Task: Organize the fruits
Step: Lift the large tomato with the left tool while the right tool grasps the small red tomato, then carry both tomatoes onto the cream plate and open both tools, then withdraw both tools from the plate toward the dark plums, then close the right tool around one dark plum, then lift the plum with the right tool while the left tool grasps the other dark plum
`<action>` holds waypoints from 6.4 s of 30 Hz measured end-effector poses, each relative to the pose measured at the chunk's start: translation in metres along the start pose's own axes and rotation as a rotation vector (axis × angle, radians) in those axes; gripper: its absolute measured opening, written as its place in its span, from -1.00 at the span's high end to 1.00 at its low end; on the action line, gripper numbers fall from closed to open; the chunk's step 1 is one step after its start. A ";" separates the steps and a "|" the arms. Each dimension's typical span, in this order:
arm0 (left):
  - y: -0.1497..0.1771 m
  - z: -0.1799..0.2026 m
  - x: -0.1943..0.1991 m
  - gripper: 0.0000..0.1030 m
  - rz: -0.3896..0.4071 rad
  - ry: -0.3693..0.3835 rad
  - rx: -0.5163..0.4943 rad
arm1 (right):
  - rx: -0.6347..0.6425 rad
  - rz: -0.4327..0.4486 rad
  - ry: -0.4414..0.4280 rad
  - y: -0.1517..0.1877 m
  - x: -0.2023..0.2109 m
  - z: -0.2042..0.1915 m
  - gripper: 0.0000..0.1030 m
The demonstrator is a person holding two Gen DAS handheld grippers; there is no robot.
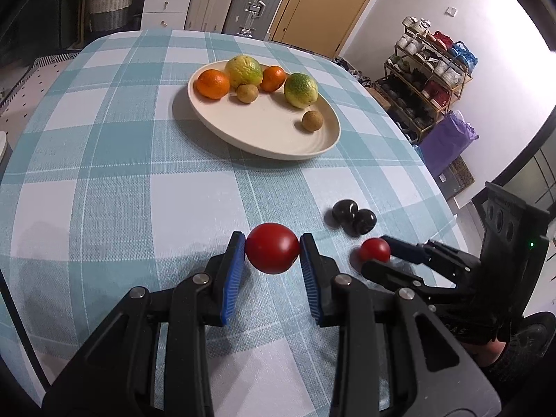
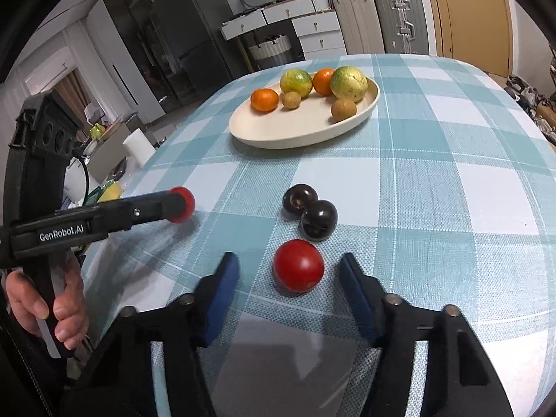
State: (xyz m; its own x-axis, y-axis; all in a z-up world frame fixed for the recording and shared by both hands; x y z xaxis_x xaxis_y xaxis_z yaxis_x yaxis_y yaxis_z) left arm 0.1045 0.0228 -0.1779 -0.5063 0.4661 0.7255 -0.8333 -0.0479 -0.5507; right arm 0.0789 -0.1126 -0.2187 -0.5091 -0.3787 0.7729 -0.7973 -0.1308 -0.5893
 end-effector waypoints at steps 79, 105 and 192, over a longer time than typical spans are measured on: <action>-0.149 -0.029 -0.065 0.34 0.057 -0.045 0.037 | 0.035 0.139 -0.031 -0.186 -0.054 0.029 -0.05; -0.080 0.027 -0.002 -0.18 0.091 -0.092 -0.028 | 0.049 0.236 -0.037 -0.117 0.042 0.012 -0.56; -0.014 0.041 -0.066 -0.97 -0.048 -0.068 0.005 | -0.093 0.078 -0.090 -0.028 0.014 0.056 0.54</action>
State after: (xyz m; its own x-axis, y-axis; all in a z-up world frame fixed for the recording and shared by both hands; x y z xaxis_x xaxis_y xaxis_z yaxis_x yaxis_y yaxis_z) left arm 0.1402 -0.0434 -0.2016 -0.4790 0.4073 0.7776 -0.8582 -0.0313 -0.5123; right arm 0.1122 -0.1658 -0.2045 -0.5433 -0.4655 0.6987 -0.7849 -0.0138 -0.6195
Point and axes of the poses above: each gripper's, at about its wrist camera, not at the fingertips, and x roughly against the way its jaws point, z to its right, y to its underside, the point moved 8 cm from there along -x, roughly the way its jaws point, and after that the axes turned 5 degrees about y, right-handed, at the moved point
